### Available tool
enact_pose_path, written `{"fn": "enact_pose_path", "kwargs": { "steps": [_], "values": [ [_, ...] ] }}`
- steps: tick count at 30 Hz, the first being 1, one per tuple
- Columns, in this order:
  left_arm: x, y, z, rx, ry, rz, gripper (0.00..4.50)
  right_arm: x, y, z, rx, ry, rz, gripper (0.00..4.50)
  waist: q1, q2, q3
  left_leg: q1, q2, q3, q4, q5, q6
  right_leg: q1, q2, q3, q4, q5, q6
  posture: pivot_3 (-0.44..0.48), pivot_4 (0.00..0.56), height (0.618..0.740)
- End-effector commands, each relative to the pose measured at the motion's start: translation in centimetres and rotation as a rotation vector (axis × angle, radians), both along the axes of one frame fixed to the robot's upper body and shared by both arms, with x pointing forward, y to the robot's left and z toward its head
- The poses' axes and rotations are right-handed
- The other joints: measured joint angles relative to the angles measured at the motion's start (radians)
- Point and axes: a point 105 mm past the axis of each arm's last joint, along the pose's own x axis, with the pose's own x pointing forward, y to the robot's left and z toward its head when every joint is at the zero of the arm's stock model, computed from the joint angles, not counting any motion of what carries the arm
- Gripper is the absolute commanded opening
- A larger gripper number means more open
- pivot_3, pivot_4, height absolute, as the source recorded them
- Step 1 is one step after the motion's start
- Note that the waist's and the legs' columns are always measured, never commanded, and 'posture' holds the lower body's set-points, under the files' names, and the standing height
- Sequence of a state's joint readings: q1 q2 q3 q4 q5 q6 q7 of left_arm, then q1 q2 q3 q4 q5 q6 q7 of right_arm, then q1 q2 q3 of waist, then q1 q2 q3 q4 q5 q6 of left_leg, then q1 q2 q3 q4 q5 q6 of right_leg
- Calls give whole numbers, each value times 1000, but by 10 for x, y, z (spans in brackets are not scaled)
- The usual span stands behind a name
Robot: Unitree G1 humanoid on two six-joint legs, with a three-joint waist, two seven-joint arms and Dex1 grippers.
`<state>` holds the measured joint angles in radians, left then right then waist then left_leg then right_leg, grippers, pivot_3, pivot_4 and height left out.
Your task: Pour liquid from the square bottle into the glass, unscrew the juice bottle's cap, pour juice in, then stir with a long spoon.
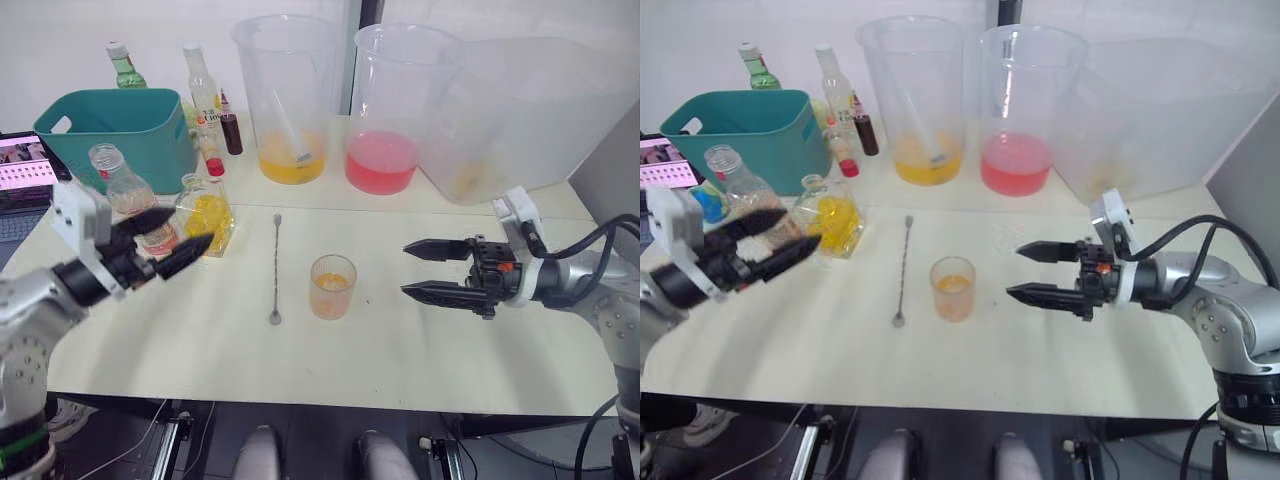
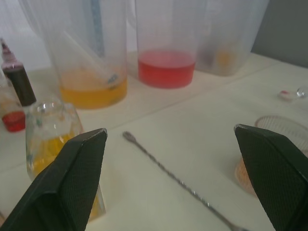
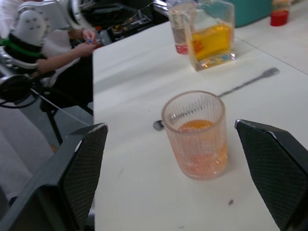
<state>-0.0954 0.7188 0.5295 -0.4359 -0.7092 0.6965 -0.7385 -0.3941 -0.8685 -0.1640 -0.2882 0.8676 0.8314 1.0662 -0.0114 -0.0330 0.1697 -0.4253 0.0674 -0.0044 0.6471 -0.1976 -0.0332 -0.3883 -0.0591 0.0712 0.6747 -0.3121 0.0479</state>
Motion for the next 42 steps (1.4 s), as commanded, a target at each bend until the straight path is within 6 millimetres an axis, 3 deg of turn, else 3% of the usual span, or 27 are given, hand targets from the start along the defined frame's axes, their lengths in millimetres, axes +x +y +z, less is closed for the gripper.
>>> {"fn": "enact_pose_path", "kwargs": {
  "steps": [1, 4, 7, 11, 16, 24, 26, 30, 37, 42],
  "values": [
    [1, 6, -12, -4, -42, 115, 4480, -2, -9, 1, -33, -27, -67, 4500, 5, 0, 0, 0, 0, 0, 0, 0, 0, 0, 0, 0, -1, 0, 0, 0, 150, 728],
    [-7, 6, -44, -5, 19, 140, 4480, -12, -16, -6, -37, -10, -98, 4500, 5, 0, 0, 0, 0, 0, 0, 0, 0, 0, 0, 0, -2, 0, 0, 0, 150, 728],
    [-13, 12, -59, -28, 41, 178, 4480, -19, -22, -8, -2, -10, -142, 4500, 5, 0, 0, 0, 0, 0, -2, 0, 0, 0, 0, 0, -2, 0, 0, 0, 150, 728],
    [-25, 29, -88, -16, 118, 205, 4480, -33, -53, -16, 34, -4, -294, 4500, 9, 0, -1, 1, 0, 1, -2, 0, 0, 2, 0, 0, -3, 0, 0, 0, 150, 728],
    [-22, 39, -106, -5, 152, 195, 4480, -41, -81, -28, 26, 24, -420, 4500, 7, 0, -1, 1, 0, 1, -2, 0, 0, 2, 0, 0, -4, 0, 0, 0, 150, 728],
    [-18, 33, -108, -8, 145, 164, 4480, -52, -102, -38, -12, 40, -491, 4500, -1, 1, -1, 1, 0, 1, -2, 0, 0, 2, 0, 1, -4, 0, 0, 0, 150, 728],
    [-18, 31, -109, -12, 146, 160, 4480, -54, -103, -39, -13, 41, -492, 4500, -1, 1, -1, 1, 0, 1, -2, 0, 0, 2, 0, 1, -4, 0, 0, 0, 150, 728],
    [-12, 4, -97, -64, 122, 102, 4480, -54, -102, -34, 0, 29, -472, 4500, -1, 1, -2, 2, 0, 1, -3, 0, 0, 2, 1, 1, -4, 0, 0, 0, 150, 728],
    [2, -40, -94, -79, 123, 114, 4480, -50, -71, -6, -22, -136, -338, 4500, -1, 2, -2, 1, 0, 1, -2, 0, 0, 3, 1, 1, -4, 0, 1, 0, 150, 728],
    [15, -59, -104, -69, 164, 175, 4480, -53, -52, -1, -58, -158, -256, 4500, -1, 3, -3, 1, 0, 0, -3, 0, 0, 3, 1, 1, -4, 0, 1, 0, 150, 728]
  ]
}}
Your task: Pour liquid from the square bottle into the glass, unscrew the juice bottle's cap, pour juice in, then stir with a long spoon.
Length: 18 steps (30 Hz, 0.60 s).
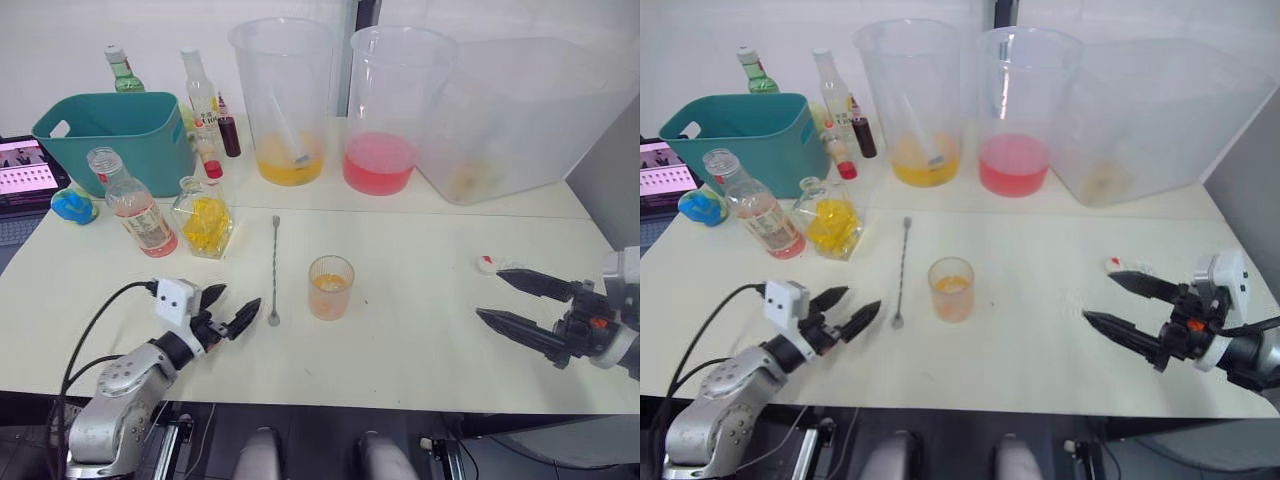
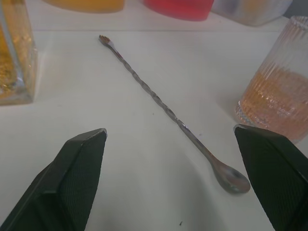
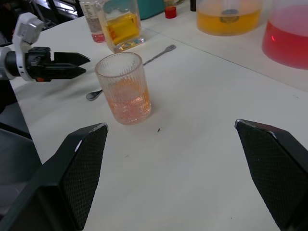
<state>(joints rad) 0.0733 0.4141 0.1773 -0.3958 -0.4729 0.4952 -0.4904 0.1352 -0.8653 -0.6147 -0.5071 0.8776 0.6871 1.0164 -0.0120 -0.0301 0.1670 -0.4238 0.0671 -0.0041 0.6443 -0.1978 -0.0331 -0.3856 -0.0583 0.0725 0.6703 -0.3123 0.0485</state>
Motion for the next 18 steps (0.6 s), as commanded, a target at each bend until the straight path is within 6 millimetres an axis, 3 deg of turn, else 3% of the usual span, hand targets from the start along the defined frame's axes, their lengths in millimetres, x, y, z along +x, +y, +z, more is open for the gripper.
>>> {"fn": "enact_pose_path", "kwargs": {
  "steps": [1, 8, 16, 18],
  "values": [
    [14, -14, 2, 44, -5, 55, 4480, -4, 17, 11, -36, -44, 71, 4500, 2, 0, 0, 0, 0, 0, 0, 0, 0, 0, 0, 0, 0, 0, 0, 0, 150, 728],
    [36, -37, -8, 139, 47, 133, 4480, -9, 37, 17, -137, -87, 168, 4500, 12, 0, 0, 0, -1, -1, 1, 0, 0, 1, 0, 0, -1, 0, 1, 0, 150, 728],
    [65, -52, -18, 183, 124, 184, 4480, -6, 34, 15, -183, -86, 155, 4500, 25, 1, -1, 0, -2, -1, 1, 0, 0, 3, -1, 0, -2, 1, 1, 0, 150, 728],
    [70, -57, -24, 225, 156, 185, 3910, -6, 33, 14, -187, -85, 153, 4500, 25, 2, -1, 0, -2, -1, 2, 0, 0, 4, -1, 0, -3, 1, 2, 0, 150, 728]
  ]
}}
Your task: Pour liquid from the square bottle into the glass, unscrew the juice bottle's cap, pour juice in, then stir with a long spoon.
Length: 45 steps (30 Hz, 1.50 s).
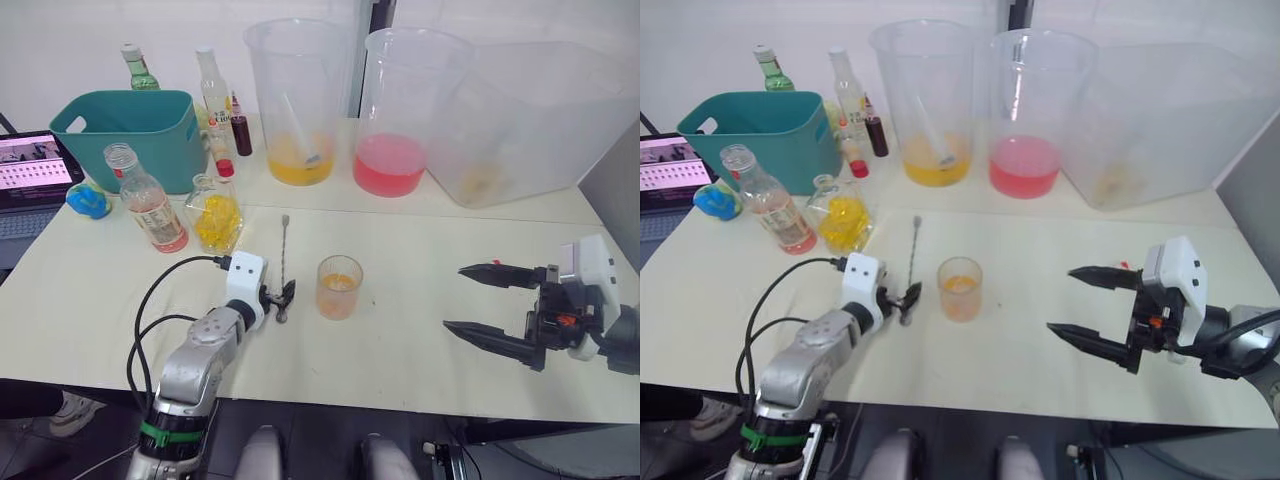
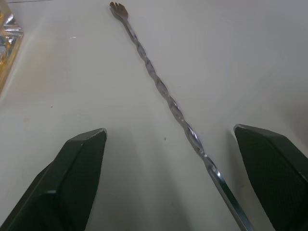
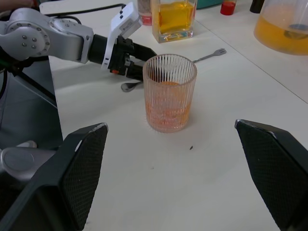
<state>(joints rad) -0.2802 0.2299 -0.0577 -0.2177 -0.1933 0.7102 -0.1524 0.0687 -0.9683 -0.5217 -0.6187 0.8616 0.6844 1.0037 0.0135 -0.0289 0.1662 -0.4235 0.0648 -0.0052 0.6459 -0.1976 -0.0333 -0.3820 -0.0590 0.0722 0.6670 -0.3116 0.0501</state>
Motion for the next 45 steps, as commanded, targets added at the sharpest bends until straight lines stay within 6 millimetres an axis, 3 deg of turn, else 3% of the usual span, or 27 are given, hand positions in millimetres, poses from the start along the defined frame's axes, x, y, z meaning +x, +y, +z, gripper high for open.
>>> {"fn": "enact_pose_path", "kwargs": {
  "steps": [1, 4, 12, 15, 21, 27, 29, 32, 36, 39, 45],
  "values": [
    [6, -3, -18, 83, 80, 24, 3622, -2, 0, 5, -24, -37, 12, 4500, 0, 1, -1, 0, 0, 0, 0, 0, 0, 0, 0, 0, 0, 0, 0, 0, 150, 728],
    [7, -2, -22, 96, 111, 44, 2622, -2, -1, 6, -24, -44, 8, 4500, -1, 4, -2, 2, 0, 0, 0, 0, 0, 3, 0, 0, -2, 0, 0, 0, 150, 728],
    [-2, 28, -27, 166, 177, 73, 25, -3, 0, 0, -8, -32, 5, 4500, -14, 7, -4, 10, 0, -1, -2, 0, 1, 12, 0, 0, -4, 0, 1, 0, 150, 728],
    [1, 38, -16, 208, 118, 39, 25, -2, 0, -3, -5, -25, 8, 4500, -25, 7, -4, 11, 0, -1, -3, 0, 1, 12, 0, 0, -4, -1, 0, 0, 150, 728],
    [-8, 37, 14, 202, -21, -152, 25, 1, 2, -10, -2, -14, 17, 4500, -30, 7, -4, 11, 1, -1, -4, -1, 1, 11, 1, 0, -4, -1, 0, 0, 150, 728],
    [-25, 62, 27, 207, -62, -271, 25, 4, 3, -13, 0, -10, 26, 4500, -24, 6, -4, 8, 1, -1, -3, -1, 0, 10, 0, -1, -5, -1, 0, 0, 150, 728],
    [-29, 74, 28, 232, -56, -320, 25, 5, 4, -14, 3, -7, 30, 4500, -24, 6, -3, 8, 1, -1, -3, -1, 0, 10, 0, -1, -6, -1, 0, 0, 150, 728],
    [-38, 76, 23, 243, -21, -425, 25, 6, 5, -15, 4, -7, 34, 4500, -24, 6, -3, 8, 1, 0, -4, -1, 0, 10, 0, -1, -7, -1, 0, 0, 150, 728],
    [-58, 85, -6, 300, 97, -548, 25, 8, 7, -15, 3, -14, 33, 4500, -26, 6, -3, 8, 1, 0, -4, -1, 1, 10, 0, -1, -7, -1, 0, 0, 150, 728],
    [-60, 97, -17, 349, 135, -523, 25, 9, 6, -16, 3, -21, 19, 4500, -26, 6, -3, 8, 2, 0, -5, -1, 1, 10, 0, -2, -7, -1, -1, 0, 150, 728],
    [-67, 97, -18, 320, 210, -590, 1959, 6, 7, -17, 10, -12, 18, 4500, -28, 6, -4, 9, 2, 1, -5, -1, 1, 10, 0, -1, -7, -2, -1, 0, 150, 728]
  ]
}}
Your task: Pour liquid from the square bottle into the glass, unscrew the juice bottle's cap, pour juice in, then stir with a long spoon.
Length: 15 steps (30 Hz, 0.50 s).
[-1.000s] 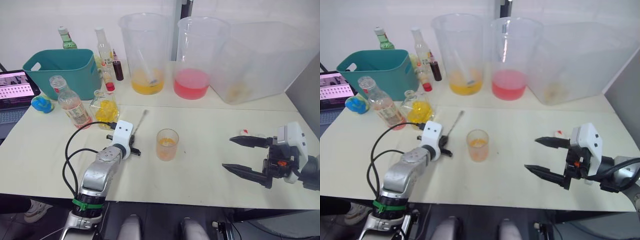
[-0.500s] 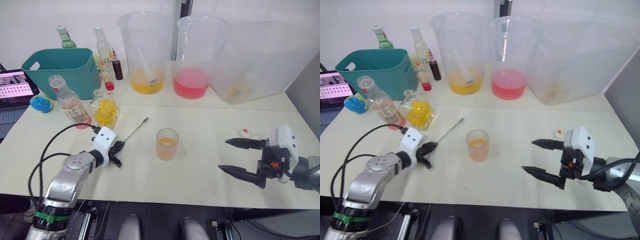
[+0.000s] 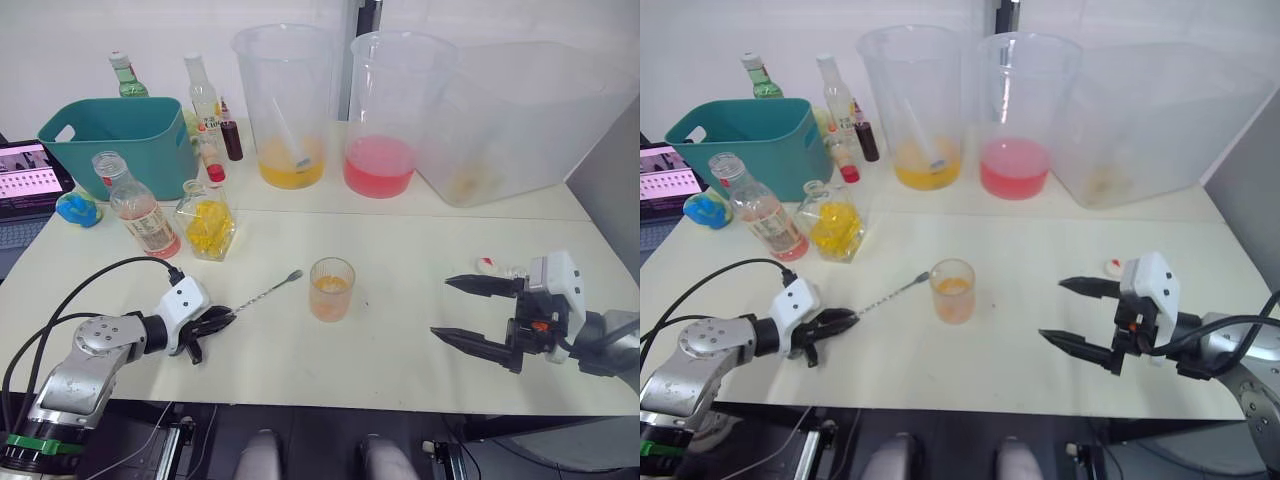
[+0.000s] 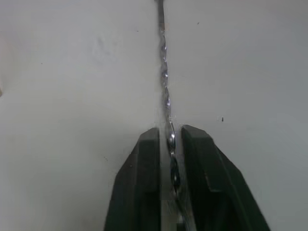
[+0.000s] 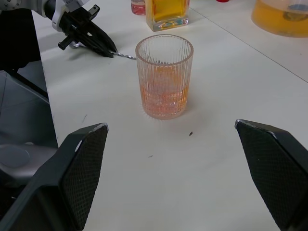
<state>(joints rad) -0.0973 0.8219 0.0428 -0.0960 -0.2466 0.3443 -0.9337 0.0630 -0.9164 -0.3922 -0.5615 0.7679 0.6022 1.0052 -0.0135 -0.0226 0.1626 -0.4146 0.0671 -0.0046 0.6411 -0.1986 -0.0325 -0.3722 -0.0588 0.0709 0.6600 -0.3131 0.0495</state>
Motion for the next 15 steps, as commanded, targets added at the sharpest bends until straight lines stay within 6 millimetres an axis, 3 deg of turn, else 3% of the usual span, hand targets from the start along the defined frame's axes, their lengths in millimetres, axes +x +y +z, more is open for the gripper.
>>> {"fn": "enact_pose_path", "kwargs": {
  "steps": [1, 4, 11, 15],
  "values": [
    [-11, 5, -12, 15, 113, -29, 2283, -3, 3, 6, -5, -40, 12, 4500, -2, 0, 0, 0, 0, 0, 0, 0, 0, 0, 0, 0, 0, 0, 0, 0, 150, 728],
    [-15, 11, -9, 25, 163, -18, 3213, 2, 1, 3, -20, -32, -10, 4500, -3, 0, 0, 0, 0, 0, 0, 0, 0, 0, 0, 0, 0, 0, 0, 0, 150, 728],
    [-25, 31, -12, 166, 258, -41, 3213, 8, 3, -1, -33, -39, -12, 4500, -6, 0, 0, 0, 1, 1, -1, 0, 0, -1, 0, 1, 0, -1, -1, 0, 150, 728],
    [-20, 23, -20, 158, 277, -32, 3213, 10, 4, -2, -35, -46, -20, 4500, -1, 2, -1, 0, 1, 1, -1, 0, 0, -1, 0, 1, 0, -1, -1, 0, 150, 728]
  ]
}}
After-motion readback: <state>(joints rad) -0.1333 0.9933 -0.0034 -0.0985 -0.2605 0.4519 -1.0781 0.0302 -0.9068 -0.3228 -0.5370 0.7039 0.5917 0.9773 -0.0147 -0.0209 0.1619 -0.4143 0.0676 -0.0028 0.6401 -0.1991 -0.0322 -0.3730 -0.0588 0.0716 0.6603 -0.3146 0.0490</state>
